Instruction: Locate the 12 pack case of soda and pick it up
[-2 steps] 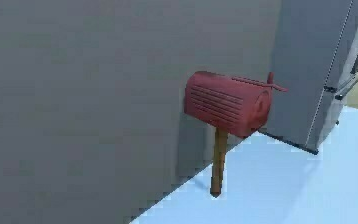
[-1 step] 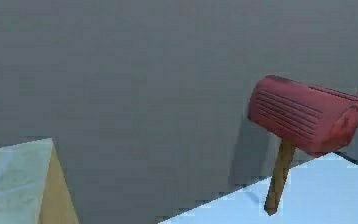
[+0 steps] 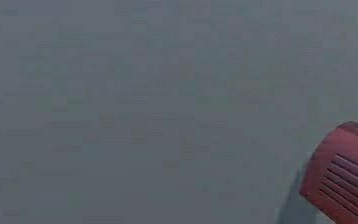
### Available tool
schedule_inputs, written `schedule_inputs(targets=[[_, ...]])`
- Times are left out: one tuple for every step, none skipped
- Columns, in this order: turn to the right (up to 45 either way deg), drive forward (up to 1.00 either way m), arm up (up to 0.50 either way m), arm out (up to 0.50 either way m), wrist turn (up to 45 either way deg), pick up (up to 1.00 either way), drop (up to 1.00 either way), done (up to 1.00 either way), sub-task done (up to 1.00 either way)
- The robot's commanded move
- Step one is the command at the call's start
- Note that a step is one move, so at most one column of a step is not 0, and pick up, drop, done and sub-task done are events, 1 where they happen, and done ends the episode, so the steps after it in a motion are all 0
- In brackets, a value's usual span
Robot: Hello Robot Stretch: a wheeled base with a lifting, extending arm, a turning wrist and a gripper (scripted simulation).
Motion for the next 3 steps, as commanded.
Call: schedule_inputs(targets=[[45.0, 0.00, 0.00, 0.00, 0.0, 0.00, 0.00, 0.00, 0.00], [45.0, 0.00, 0.00, 0.00, 0.0, 0.00, 0.00, 0.00, 0.00], [45.0, 0.00, 0.00, 0.00, 0.0, 0.00, 0.00, 0.00, 0.00]])
